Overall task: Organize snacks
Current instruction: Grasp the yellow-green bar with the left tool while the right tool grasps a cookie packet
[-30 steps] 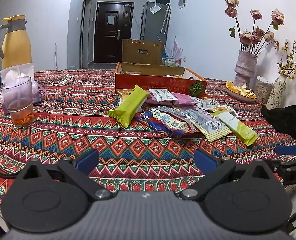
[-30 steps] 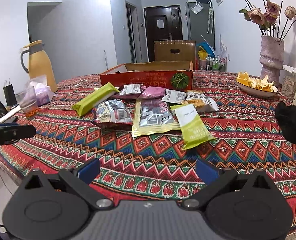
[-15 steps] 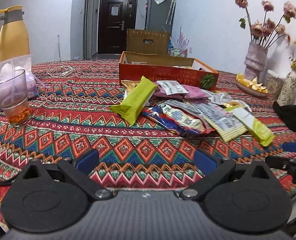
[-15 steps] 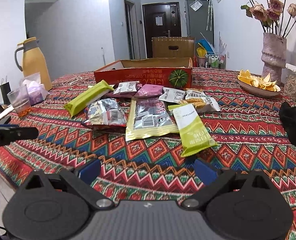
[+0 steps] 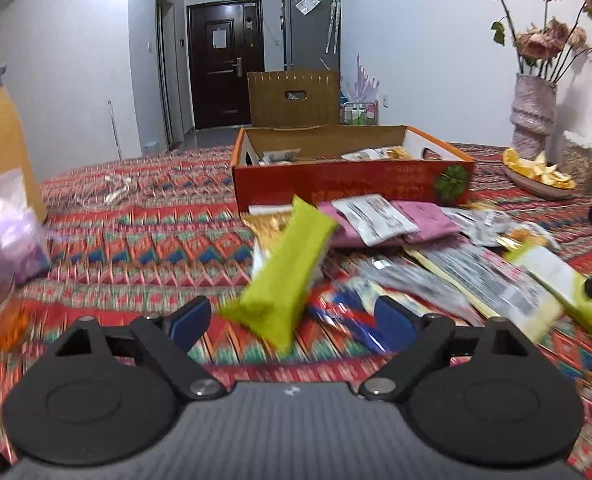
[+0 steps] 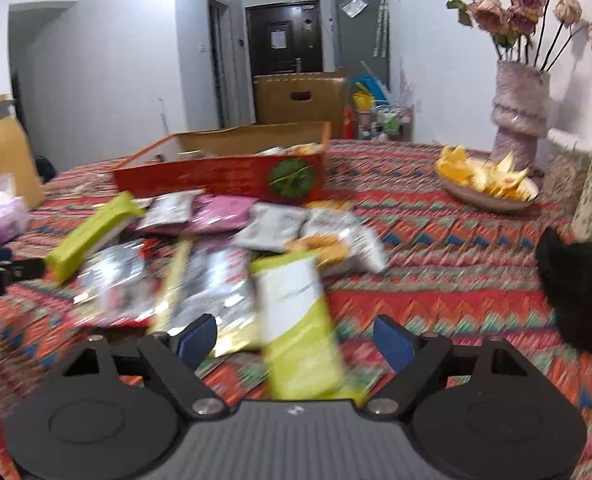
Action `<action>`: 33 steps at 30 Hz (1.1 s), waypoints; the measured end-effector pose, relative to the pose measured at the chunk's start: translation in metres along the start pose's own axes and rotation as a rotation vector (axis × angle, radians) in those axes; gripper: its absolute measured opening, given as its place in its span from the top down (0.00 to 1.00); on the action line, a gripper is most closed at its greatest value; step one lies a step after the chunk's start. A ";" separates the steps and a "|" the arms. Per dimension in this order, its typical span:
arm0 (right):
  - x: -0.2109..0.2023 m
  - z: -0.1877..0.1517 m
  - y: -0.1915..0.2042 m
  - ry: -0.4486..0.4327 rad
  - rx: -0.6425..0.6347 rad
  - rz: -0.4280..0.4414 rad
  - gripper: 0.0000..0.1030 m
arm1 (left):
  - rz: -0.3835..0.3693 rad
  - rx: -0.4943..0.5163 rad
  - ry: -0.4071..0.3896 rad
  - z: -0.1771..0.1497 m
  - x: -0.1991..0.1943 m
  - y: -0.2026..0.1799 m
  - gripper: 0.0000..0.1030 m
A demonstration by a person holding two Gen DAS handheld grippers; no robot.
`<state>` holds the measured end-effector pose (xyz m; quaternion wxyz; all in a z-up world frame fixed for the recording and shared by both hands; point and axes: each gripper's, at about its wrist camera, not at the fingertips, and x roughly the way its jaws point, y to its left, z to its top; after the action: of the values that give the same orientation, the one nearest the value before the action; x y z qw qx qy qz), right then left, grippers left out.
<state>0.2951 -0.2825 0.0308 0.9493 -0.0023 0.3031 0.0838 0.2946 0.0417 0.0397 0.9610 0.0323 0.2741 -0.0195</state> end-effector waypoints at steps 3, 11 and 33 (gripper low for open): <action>0.018 0.018 -0.017 -0.009 -0.030 -0.070 0.18 | 0.003 0.027 0.002 0.011 0.022 0.003 0.16; 0.083 0.033 -0.045 0.084 -0.107 -0.146 0.25 | -0.020 0.046 0.041 0.023 0.068 0.007 0.19; 0.130 0.071 -0.041 0.060 0.183 0.237 0.23 | -0.040 -0.012 0.111 0.029 0.088 0.014 0.63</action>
<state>0.4468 -0.2985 0.0117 0.9195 0.1174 0.3358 0.1675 0.3854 0.0519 0.0184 0.9439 0.0223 0.3274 -0.0354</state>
